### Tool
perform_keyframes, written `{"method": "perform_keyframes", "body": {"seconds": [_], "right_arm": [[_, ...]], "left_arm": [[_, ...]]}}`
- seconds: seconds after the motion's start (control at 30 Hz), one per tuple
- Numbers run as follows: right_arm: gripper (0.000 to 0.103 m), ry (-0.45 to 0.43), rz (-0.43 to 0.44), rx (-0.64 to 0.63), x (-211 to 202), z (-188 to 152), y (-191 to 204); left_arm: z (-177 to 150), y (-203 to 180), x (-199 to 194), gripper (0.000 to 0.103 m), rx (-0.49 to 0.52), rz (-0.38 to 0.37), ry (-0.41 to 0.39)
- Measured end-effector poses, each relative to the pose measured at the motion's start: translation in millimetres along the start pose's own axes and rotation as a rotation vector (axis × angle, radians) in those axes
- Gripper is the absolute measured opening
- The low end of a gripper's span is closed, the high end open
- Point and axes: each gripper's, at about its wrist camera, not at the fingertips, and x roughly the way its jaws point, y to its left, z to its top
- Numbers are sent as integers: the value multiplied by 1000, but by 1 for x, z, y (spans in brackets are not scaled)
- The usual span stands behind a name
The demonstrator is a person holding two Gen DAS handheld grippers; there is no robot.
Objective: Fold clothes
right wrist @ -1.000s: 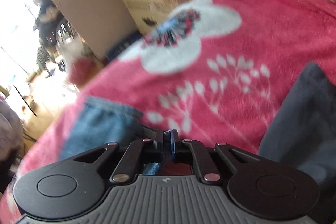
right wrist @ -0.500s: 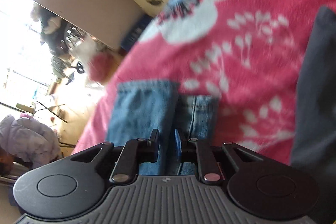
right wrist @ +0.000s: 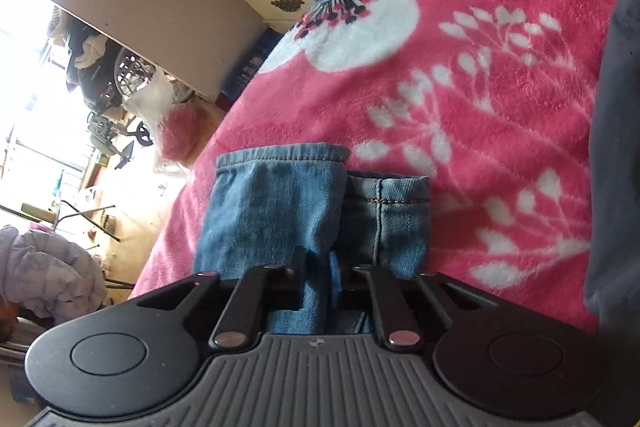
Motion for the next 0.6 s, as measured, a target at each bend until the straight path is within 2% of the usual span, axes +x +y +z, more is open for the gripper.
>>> {"method": "perform_keyframes", "body": {"seconds": [0.07,0.2,0.37,0.6], "right_arm": [[3,-13,15,-7,-5,-1,-1],[3,-36,53,-49,-22,-2,3],[2,-41,39,-97,-35,-1,9],[2,-67,41,-151,-51,-3,16]], "left_arm": [[-1,-2,-1,0,2,2,-11],[0,4,-7,0,-51,-24,-31],[4,11,-20,0,-104,-71,-50],[6,9,-33,0,-103,-104,-77]]}}
